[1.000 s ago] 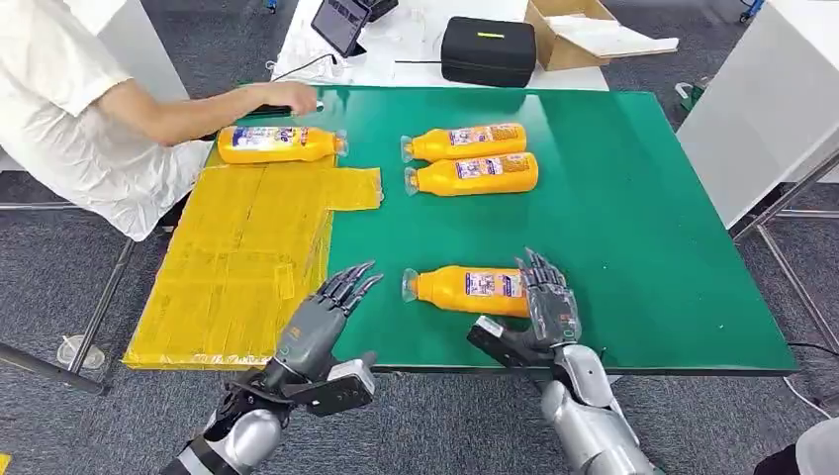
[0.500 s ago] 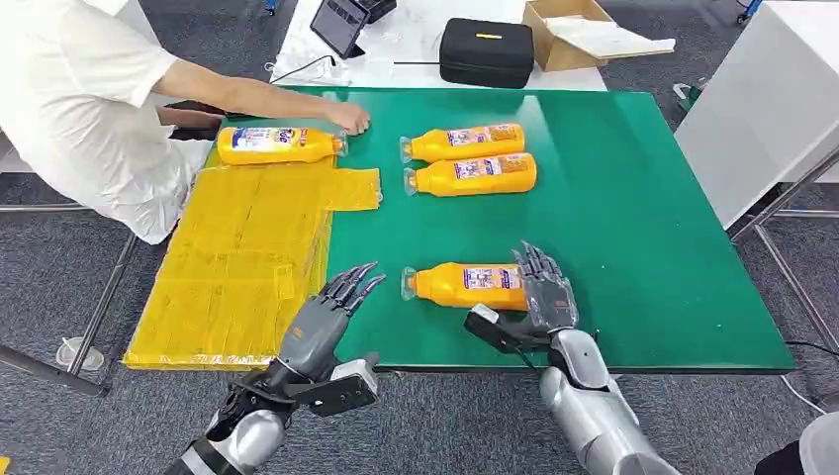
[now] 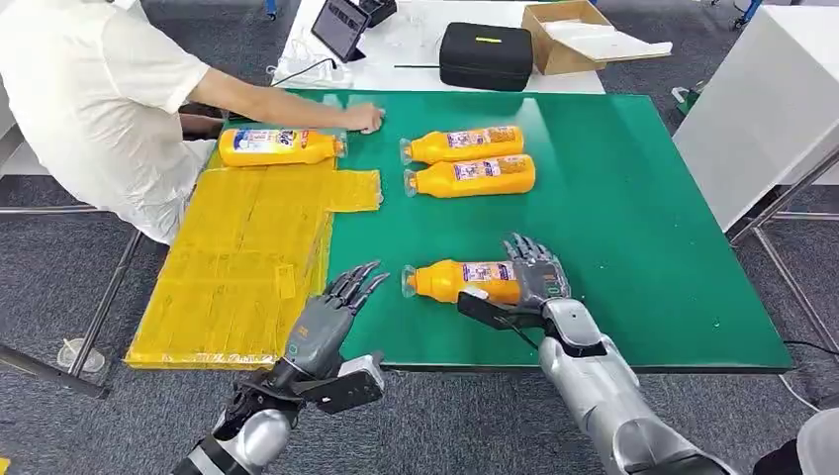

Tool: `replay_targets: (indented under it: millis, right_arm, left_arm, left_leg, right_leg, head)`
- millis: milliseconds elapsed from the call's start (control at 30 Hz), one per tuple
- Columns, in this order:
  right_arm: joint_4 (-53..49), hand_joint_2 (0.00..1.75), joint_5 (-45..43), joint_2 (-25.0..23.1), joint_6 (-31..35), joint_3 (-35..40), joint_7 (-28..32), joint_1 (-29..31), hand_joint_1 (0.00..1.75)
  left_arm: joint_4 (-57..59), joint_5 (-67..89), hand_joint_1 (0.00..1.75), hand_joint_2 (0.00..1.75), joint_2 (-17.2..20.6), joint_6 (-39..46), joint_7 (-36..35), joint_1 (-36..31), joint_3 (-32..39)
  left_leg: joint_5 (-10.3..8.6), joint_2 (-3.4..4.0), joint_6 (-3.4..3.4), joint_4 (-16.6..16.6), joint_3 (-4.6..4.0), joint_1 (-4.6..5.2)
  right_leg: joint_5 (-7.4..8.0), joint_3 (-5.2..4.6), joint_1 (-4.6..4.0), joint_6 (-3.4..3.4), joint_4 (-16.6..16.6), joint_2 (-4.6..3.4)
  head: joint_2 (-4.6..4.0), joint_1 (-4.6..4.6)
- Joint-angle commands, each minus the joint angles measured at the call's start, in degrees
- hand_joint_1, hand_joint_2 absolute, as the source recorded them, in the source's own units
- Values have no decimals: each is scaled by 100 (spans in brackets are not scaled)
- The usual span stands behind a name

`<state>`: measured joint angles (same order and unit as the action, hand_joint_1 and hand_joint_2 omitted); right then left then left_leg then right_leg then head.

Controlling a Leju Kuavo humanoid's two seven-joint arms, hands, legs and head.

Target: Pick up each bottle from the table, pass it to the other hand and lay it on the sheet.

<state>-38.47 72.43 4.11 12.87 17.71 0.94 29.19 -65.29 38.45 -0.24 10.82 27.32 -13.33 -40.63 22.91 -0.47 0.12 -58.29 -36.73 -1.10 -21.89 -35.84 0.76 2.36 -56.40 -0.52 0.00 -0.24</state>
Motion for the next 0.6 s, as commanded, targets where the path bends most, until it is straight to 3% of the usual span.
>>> replay_targets:
  millis: [33,67,100,333,433,600]
  right_arm:
    - [855,175,-59,112,-774,579,-200,344,0]
    - [922,175,-110,111,-839,580,-182,374,52]
    - [997,175,-115,116,-912,613,-183,403,171]
    - [1344,175,-448,162,-1453,720,111,484,175]
    - [1372,175,-919,229,-1719,586,655,391,175]
    - [1374,175,-962,294,-1730,636,723,347,175]
  left_arm:
    - [525,84,0,175,-94,22,-37,-295,0]
    - [555,83,0,175,-105,24,-33,-309,-8]
    - [579,82,0,175,-114,37,-31,-314,-10]
    - [784,49,0,175,-115,103,17,-432,-94]
    - [845,-12,0,175,-83,131,105,-485,-144]
    - [860,-50,0,175,-61,129,139,-502,-167]
  left_leg:
    - [-1,-4,5,6,9,2]
    - [-2,-6,4,4,9,-1]
    - [-1,-5,3,3,12,-1]
    - [-9,-22,4,13,22,-3]
    - [-11,-25,7,13,26,-3]
    - [-6,-19,4,8,27,-6]
  right_leg:
    - [-2,12,-2,-9,5,13]
    - [-1,11,-3,-8,5,12]
    - [0,11,-3,-9,4,8]
    - [2,25,-7,-15,17,25]
    - [-1,31,-7,-15,16,26]
    - [-3,33,-9,-12,13,17]
  head:
    - [0,0]
    - [0,2]
    - [0,0]
    - [0,0]
    - [0,0]
    - [0,4]
